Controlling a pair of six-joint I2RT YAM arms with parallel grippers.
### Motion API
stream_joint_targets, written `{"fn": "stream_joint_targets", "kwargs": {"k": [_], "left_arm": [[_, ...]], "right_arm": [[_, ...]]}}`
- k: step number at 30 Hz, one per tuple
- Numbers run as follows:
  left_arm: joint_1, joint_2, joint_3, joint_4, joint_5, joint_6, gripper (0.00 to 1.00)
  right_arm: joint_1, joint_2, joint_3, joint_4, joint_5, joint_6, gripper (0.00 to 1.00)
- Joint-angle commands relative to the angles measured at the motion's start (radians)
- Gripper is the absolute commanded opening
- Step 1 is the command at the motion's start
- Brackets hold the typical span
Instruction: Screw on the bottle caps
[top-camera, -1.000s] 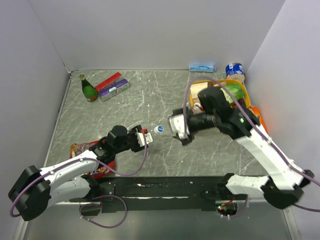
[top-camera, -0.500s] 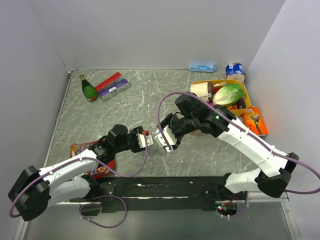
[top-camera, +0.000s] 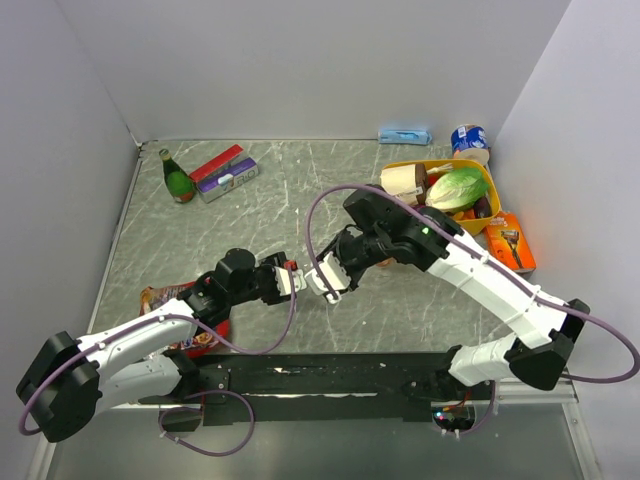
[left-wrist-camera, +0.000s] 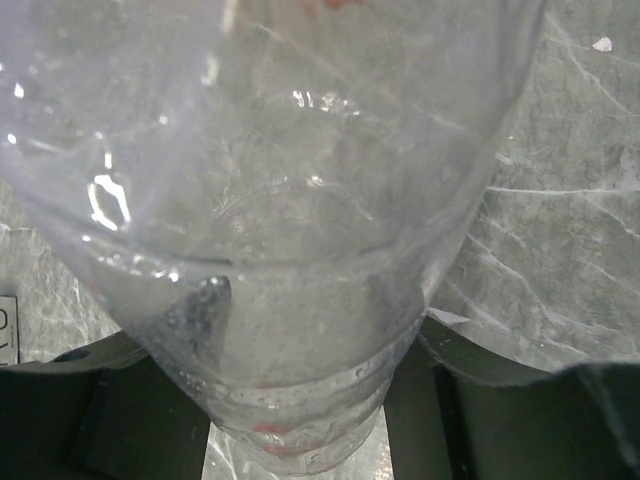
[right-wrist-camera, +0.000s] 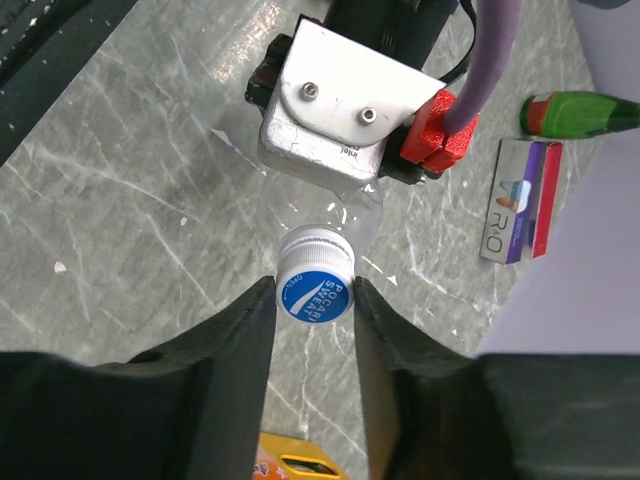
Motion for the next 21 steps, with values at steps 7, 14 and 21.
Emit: {"fn": "stream_joint_targets", "kwargs": {"k": [7,14,21], "left_arm": [[0.003,-0.008,0.018,0.219,-0.136,-0.125,0.01],[0.0,0.093,0.096,0.404,-0.582,-0.157,0.01],[0.0,0.178,0.116,0.448,-0.672,-0.007,0.01]], "right_arm": [[-0.065,0.148,0.185,0.038,-0.005,0.377,0.0],[-0.301,0.512,0.519,-0.17,-0.268,1.246,0.0],[-0.331,0.538,0.423,-0.082,-0.39,1.55,0.0]]}}
